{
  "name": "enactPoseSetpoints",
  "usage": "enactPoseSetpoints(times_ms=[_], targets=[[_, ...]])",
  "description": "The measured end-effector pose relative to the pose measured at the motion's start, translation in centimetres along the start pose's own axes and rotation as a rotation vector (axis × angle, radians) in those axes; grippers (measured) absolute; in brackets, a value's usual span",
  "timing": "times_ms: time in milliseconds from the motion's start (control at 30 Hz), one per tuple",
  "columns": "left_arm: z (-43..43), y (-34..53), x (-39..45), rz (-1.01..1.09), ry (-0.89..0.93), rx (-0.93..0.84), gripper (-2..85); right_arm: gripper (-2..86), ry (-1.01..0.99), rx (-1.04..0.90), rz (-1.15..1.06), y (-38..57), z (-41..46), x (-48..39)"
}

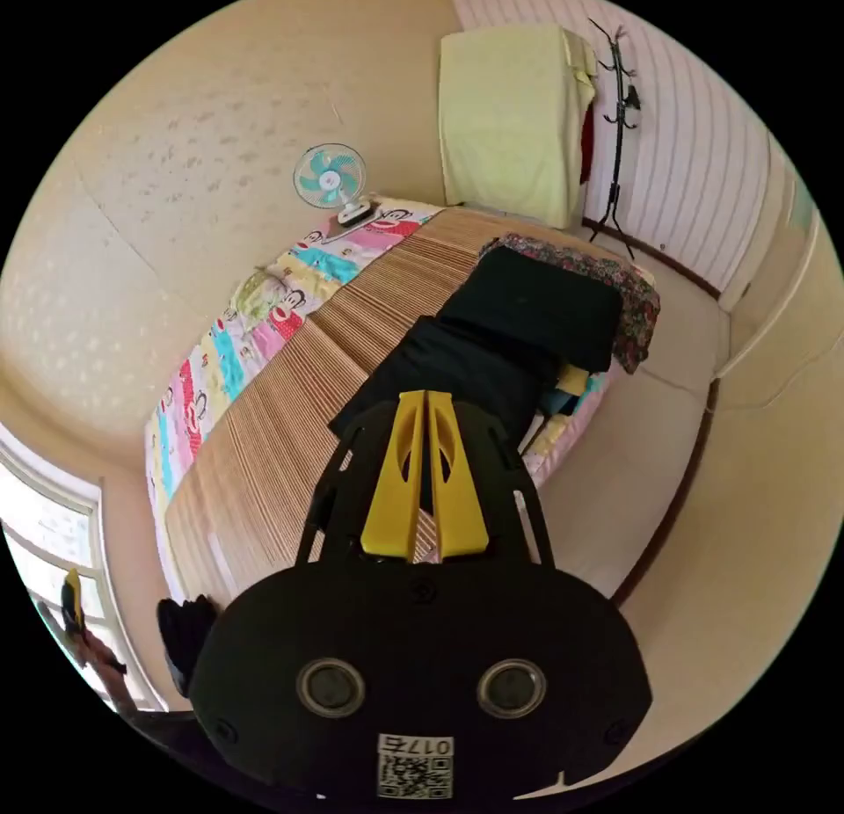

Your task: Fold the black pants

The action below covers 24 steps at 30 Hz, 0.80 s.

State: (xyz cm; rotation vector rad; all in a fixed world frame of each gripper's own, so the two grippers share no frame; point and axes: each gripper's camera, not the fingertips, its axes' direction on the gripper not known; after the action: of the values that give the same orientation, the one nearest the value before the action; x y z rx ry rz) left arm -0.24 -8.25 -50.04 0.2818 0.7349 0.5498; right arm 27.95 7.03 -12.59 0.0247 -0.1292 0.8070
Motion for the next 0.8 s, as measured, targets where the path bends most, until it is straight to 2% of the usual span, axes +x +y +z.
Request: enactPoseSetpoints(times_ms=[67,100,167,267,333,433,500,533,600,667,800], targets=[[2.9,-0.4,1.9,0.001,0.005,-0.077,6.5,5.3,-0.276,0.024,0.356,-3.2,1.6,8.1],[3.6,-0.5,2.2,0.003,0.002,-0.098,6.6,6.1,-0.335,0.043,0.433,-3.7,2.1,9.8],[5.7,-0.6,2.9,-0.021,-0.005,-0.161,7.2,8.5,-0.508,0.118,0.739,-4.5,4.5,15.7],[7.4,-0.5,2.2,-0.103,0.039,-0.176,7.9,10.5,-0.568,0.198,0.957,-4.9,6.5,20.2],[8.5,-0.4,1.6,-0.136,0.040,-0.204,8.2,11.1,-0.570,0.205,1.029,-5.4,7.4,22.2],[10.5,0.0,0.8,-0.164,0.027,-0.272,8.6,9.9,-0.706,0.258,1.147,-5.4,8.2,24.0],[11.3,0.3,0.5,-0.185,0.040,-0.300,8.6,7.6,-0.823,0.346,1.118,-5.9,7.4,23.7],[11.7,0.3,0.4,-0.197,0.053,-0.313,8.5,6.2,-0.942,0.403,1.036,-7.1,6.5,22.7],[11.7,0.3,0.5,-0.204,0.071,-0.318,8.4,5.1,-1.003,0.384,0.856,-10.2,4.0,19.9],[11.0,0.2,0.9,-0.191,0.078,-0.296,8.2,4.6,-1.026,0.325,0.544,-14.7,-0.1,13.4],[9.7,0.2,0.8,-0.162,0.083,-0.266,8.0,4.1,-1.135,0.226,0.153,-18.2,-5.6,2.0]])
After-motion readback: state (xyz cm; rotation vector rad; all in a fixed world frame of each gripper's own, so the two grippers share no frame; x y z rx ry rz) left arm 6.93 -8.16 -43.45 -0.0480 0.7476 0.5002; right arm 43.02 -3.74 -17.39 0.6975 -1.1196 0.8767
